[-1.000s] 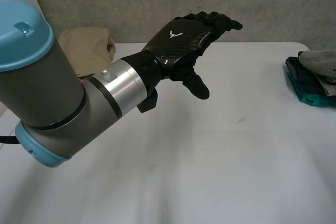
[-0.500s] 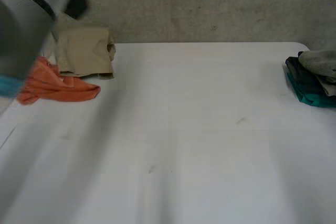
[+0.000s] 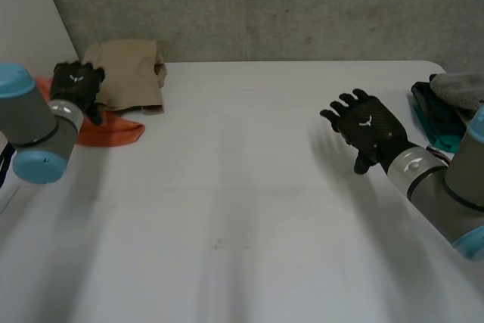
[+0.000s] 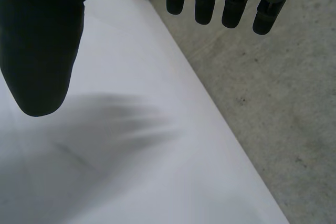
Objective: Fold the laundry.
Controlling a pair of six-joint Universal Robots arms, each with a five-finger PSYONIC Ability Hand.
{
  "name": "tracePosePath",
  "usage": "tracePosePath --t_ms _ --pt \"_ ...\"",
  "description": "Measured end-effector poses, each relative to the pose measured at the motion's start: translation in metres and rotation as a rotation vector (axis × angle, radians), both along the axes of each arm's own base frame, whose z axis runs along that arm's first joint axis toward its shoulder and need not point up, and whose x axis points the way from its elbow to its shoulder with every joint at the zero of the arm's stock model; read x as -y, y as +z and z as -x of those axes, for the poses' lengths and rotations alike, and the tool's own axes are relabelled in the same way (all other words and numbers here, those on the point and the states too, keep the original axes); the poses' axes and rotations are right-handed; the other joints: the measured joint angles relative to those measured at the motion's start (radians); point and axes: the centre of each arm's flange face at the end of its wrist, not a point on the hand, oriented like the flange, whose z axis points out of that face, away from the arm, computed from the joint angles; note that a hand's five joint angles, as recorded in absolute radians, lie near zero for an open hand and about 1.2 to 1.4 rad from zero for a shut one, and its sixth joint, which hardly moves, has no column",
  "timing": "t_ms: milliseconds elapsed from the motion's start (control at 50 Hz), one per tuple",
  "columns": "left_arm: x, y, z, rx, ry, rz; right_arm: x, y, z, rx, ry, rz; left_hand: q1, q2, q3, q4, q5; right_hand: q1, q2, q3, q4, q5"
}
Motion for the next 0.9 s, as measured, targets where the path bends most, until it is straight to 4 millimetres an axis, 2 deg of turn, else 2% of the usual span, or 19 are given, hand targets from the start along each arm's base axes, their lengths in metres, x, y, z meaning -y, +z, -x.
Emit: tracePosePath --t_ms 40,100,140,380,400,420,460,520,540,600,620,640,660,680,740,800,840,900 --pt "0.004 -0.011 -0.008 0.024 0.016 -0.017 -0.001 -0.004 0.001 -0.014 -0.003 -0.004 0.047 0.051 0.050 0.048 0.049 0.000 0.000 0.000 0.000 0.000" --pt "0.006 -0.017 -0.013 0.041 0.025 -0.026 0.000 -0.005 0.001 -0.019 -0.005 -0.004 0.052 0.062 0.064 0.060 0.061 0.000 0.000 0.000 0.000 0.000" --pt "0.011 -0.031 -0.023 0.089 0.043 -0.039 0.001 -0.007 0.002 -0.022 -0.009 -0.007 0.043 0.055 0.057 0.052 0.051 0.000 0.000 0.000 0.000 0.000" --pt "0.040 -0.068 -0.039 0.145 0.074 0.009 0.003 -0.011 0.003 -0.020 -0.019 -0.017 0.094 0.099 0.100 0.091 0.088 0.000 0.000 0.000 0.000 0.000" --pt "0.042 -0.070 -0.039 0.145 0.076 0.011 0.003 -0.011 0.003 -0.020 -0.021 -0.016 0.236 0.237 0.222 0.217 0.212 0.000 0.000 0.000 0.000 0.000" --pt "0.043 -0.071 -0.039 0.144 0.077 0.014 0.003 -0.011 0.003 -0.020 -0.022 -0.016 0.448 0.461 0.460 0.439 0.426 0.000 0.000 0.000 0.000 0.000" --pt "0.045 -0.073 -0.039 0.144 0.079 0.017 0.004 -0.010 0.003 -0.020 -0.024 -0.014 0.633 0.685 0.678 0.672 0.647 0.000 0.000 0.000 0.000 0.000" --pt "0.046 -0.069 -0.036 0.140 0.082 0.036 0.004 -0.009 0.003 -0.019 -0.025 -0.011 0.753 0.836 0.817 0.845 0.791 0.000 0.000 0.000 0.000 0.000" --pt "0.046 -0.064 -0.035 0.138 0.084 0.048 0.004 -0.008 0.003 -0.018 -0.026 -0.010 0.753 0.839 0.821 0.849 0.791 0.000 0.000 0.000 0.000 0.000" --pt "0.042 -0.033 -0.026 0.119 0.092 0.113 0.004 -0.007 0.003 -0.016 -0.027 -0.008 0.753 0.842 0.827 0.853 0.792 0.000 0.000 0.000 0.000 0.000" --pt "0.038 -0.015 -0.021 0.104 0.093 0.148 0.004 -0.007 0.003 -0.015 -0.028 -0.007 0.753 0.843 0.827 0.853 0.791 0.000 0.000 0.000 0.000 0.000" --pt "0.036 -0.005 -0.019 0.096 0.092 0.166 0.004 -0.007 0.003 -0.015 -0.029 -0.007 0.753 0.843 0.827 0.853 0.791 0.000 0.000 0.000 0.000 0.000" --pt "0.028 0.017 -0.011 0.069 0.085 0.209 0.004 -0.006 0.003 -0.015 -0.030 -0.006 0.753 0.843 0.827 0.853 0.791 0.000 0.000 0.000 0.000 0.000" --pt "0.025 0.027 -0.008 0.055 0.081 0.229 0.004 -0.006 0.003 -0.014 -0.033 -0.005 0.753 0.843 0.827 0.853 0.791 0.000 0.000 0.000 0.000 0.000" --pt "-0.003 0.082 0.014 -0.042 0.035 0.327 0.005 -0.005 0.004 -0.014 -0.041 -0.002 0.755 0.854 0.831 0.853 0.791 0.000 0.000 0.000 0.000 0.000" --pt "-0.037 0.127 0.036 -0.155 -0.033 0.394 0.005 -0.004 0.005 -0.015 -0.049 0.001 0.757 0.855 0.842 0.853 0.791 0.000 0.000 0.000 0.000 0.001" --pt "-0.058 0.146 0.047 -0.215 -0.077 0.416 0.005 -0.003 0.005 -0.015 -0.054 0.003 0.757 0.855 0.842 0.853 0.791 0.000 0.000 0.000 0.000 0.000" --pt "-0.103 0.178 0.070 -0.332 -0.181 0.433 0.006 -0.001 0.006 -0.015 -0.062 0.007 0.757 0.855 0.842 0.855 0.791 0.000 0.000 0.000 0.000 0.000"
